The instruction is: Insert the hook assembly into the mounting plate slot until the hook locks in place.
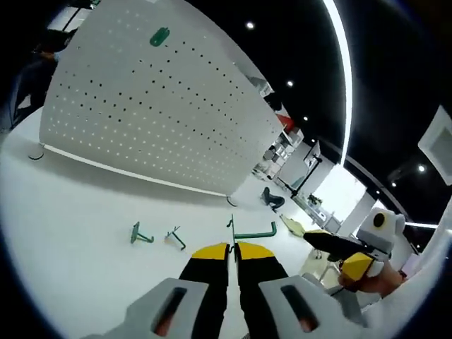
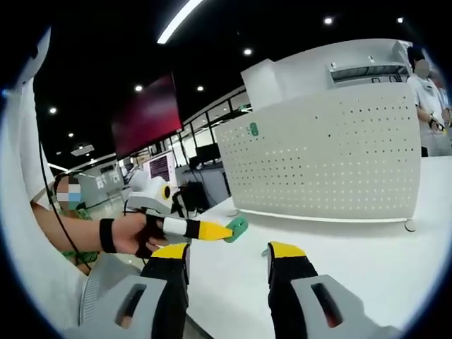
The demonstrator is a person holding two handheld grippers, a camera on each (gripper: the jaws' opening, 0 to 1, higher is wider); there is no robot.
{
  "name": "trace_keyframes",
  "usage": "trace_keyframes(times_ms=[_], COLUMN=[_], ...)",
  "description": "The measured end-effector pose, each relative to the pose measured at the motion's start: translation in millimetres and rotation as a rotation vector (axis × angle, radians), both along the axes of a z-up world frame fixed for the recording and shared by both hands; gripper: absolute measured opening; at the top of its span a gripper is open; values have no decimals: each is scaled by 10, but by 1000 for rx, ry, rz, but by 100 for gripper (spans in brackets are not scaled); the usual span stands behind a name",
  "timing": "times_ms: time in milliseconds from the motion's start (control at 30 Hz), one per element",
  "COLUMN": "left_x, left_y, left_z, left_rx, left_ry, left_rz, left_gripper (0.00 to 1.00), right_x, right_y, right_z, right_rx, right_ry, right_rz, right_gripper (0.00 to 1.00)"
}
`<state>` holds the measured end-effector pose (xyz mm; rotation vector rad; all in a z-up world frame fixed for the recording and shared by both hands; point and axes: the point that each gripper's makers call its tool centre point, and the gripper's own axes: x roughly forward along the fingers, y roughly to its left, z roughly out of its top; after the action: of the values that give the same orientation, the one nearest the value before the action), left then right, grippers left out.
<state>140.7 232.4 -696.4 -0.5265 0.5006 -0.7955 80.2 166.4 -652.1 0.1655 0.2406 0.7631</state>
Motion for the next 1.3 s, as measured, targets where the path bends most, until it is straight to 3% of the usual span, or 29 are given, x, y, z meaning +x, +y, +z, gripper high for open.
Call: trace_keyframes(times_ms=[67,167,433,933,1067,1300], left_x=[-19,-72,-180,-435,-523,-580], left_y=[-20,-68,-207,-414,-459,-496], left_z=[18,92,187,350,420,467], left_rx=[-16,-103,-136,-208,-252,-267], left_ry=[-4,8,3,-3,-19,-32], left_rz=[-8,-23,-97,-248,-292,-325], left_gripper=[4,4,4,4,4,4], right_x=[5,12,-27,-17,-11,-6], right_y=[8,21,61,46,26,5], right_z=[3,8,7,52,168,140], right_rx=[4,10,34,60,157,157], right_ry=[-2,-4,16,11,10,17], right_rz=[-3,-3,33,26,14,5], right_gripper=[43,43,28,20,15,14])
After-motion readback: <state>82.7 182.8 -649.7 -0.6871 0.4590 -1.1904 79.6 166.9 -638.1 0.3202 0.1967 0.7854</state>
